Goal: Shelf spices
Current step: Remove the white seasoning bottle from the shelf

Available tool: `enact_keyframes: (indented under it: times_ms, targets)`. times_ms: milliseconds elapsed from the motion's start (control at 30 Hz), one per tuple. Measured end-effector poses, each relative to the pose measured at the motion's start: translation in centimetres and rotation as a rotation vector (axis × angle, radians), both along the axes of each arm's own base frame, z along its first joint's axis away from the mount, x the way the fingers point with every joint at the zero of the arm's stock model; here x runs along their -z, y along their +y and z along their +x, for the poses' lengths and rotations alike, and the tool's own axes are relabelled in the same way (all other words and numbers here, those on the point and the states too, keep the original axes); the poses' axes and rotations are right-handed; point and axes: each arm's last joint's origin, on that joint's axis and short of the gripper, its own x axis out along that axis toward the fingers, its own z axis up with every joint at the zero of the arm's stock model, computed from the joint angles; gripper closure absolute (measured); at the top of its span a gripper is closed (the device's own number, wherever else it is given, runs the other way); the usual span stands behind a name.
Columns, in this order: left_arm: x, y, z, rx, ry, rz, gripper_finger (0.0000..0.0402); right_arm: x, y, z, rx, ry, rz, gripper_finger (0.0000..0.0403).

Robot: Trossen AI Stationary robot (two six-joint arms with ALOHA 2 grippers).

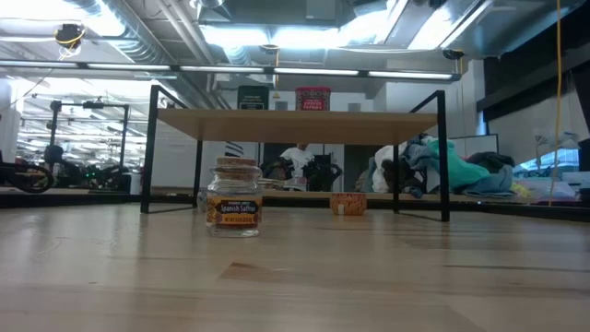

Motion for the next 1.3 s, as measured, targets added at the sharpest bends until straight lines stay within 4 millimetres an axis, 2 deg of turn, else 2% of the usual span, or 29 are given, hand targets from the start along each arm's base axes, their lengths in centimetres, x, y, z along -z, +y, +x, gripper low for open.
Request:
enact_keyframes:
  times_ms: [233,500,700,800,900,1100,1300]
  targets:
    - [-3.6,2.1,-1.7,-0.068,-0.129,-0.036,0.0092,1.8,1.3,0.9,0.174,0.055,-0.002,0.0203]
    - [-5.0,2.4,-1.9,-0.044,-0.135,0.018,0.0092,2.5,3.3,1.9,0.263,0.077,-0.014,0.0203]
    - [-8.8,3.4,-3.2,-0.025,-0.264,0.027,0.0092,5.7,5.9,3.2,0.318,0.183,-0.032,0.0203]
    - [-10.8,4.1,-4.5,-0.007,-0.32,0.019,0.0092,6.6,7.0,3.7,0.333,0.182,-0.032,0.0203]
    - [-11.8,4.7,-5.5,0.005,-0.341,0.009,0.0092,7.0,7.7,4.4,0.335,0.178,-0.038,0.0203]
    - [-11.6,4.8,-5.7,0.027,-0.325,0.002,0.0092,6.8,8.1,4.7,0.376,0.134,-0.031,0.0203]
    - [-8.2,4.4,-3.8,0.01,-0.207,-0.036,0.0092,4.8,8.0,4.7,0.404,0.063,-0.035,0.0203]
